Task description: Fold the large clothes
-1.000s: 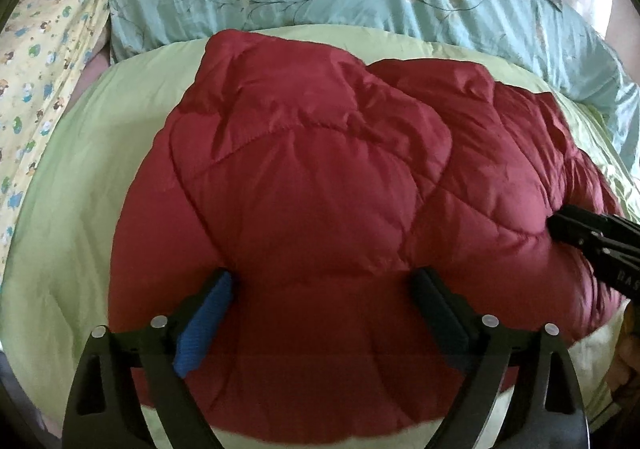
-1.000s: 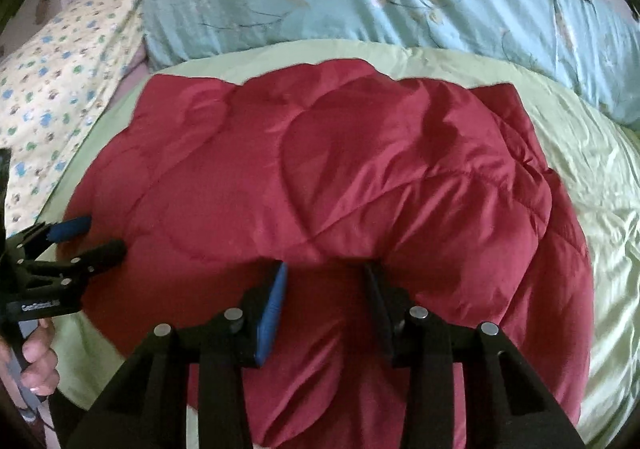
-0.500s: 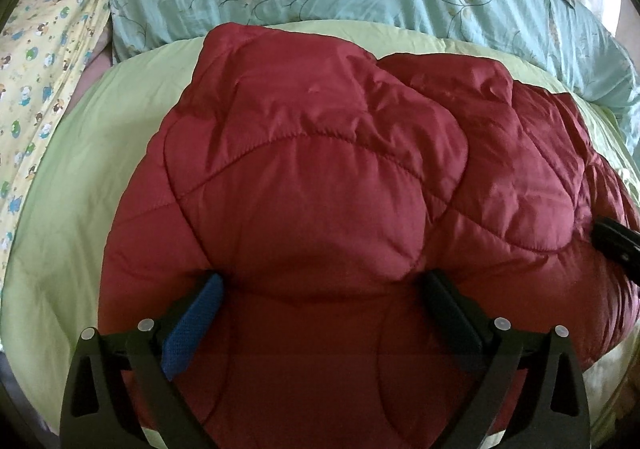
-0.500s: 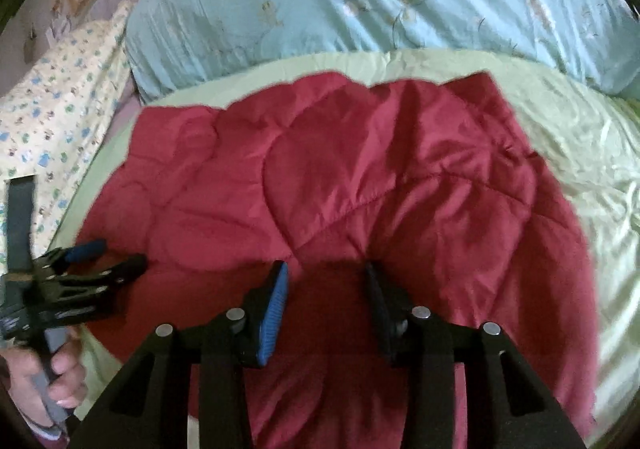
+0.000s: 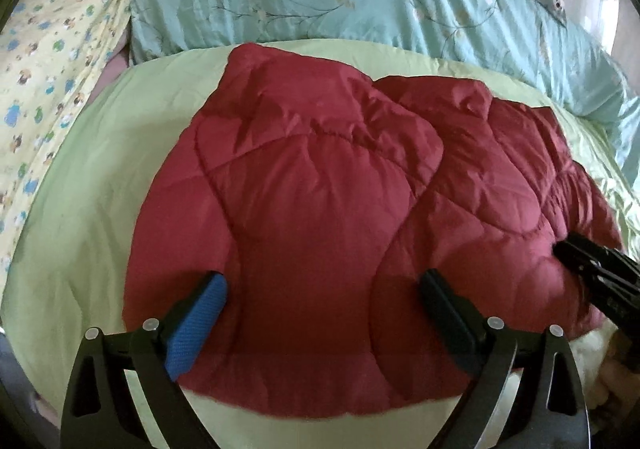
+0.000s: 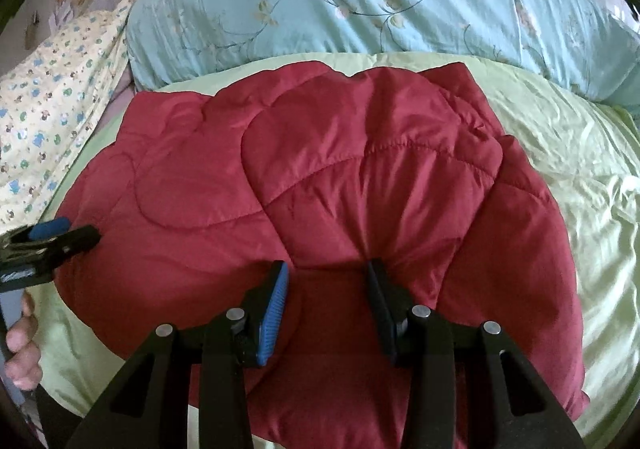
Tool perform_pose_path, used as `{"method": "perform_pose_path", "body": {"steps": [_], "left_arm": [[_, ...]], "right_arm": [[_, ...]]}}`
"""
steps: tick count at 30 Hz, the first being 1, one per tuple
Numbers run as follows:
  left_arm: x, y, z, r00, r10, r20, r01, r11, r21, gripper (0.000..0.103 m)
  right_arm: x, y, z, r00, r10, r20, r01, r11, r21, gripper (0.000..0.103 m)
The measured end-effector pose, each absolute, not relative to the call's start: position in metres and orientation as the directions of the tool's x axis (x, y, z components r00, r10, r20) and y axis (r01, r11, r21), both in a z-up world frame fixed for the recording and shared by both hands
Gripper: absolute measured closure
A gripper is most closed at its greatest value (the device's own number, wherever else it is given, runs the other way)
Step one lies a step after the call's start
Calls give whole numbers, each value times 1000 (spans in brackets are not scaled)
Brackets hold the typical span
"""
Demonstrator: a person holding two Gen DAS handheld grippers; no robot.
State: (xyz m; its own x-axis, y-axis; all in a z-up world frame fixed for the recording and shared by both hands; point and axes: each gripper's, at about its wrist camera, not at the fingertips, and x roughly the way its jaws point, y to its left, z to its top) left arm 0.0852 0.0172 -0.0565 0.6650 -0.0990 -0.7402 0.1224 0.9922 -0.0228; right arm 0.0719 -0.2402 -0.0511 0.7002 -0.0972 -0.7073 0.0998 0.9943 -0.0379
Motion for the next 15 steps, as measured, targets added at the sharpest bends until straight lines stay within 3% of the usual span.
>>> {"method": "perform_pose_path", "body": {"steps": [5, 8, 11, 15], "left_arm": [[80, 25, -48, 674, -63, -736, 97, 995, 3, 7], [83, 27, -50, 678, -32, -735, 74, 997, 24, 7], [88, 32, -66, 650, -69, -757, 81, 997, -21, 4], [89, 30, -69, 655, -62, -753, 89, 996, -5, 2]], "right_arm": [[58, -243, -32, 738, -66, -672, 100, 995, 13, 61], [50, -254, -17, 766, -133, -629, 157, 988, -17, 60], [60, -274, -36, 696, -194, -691, 221, 974, -50, 58], [65, -271, -41, 682, -212, -700, 225, 971, -75, 58]]}}
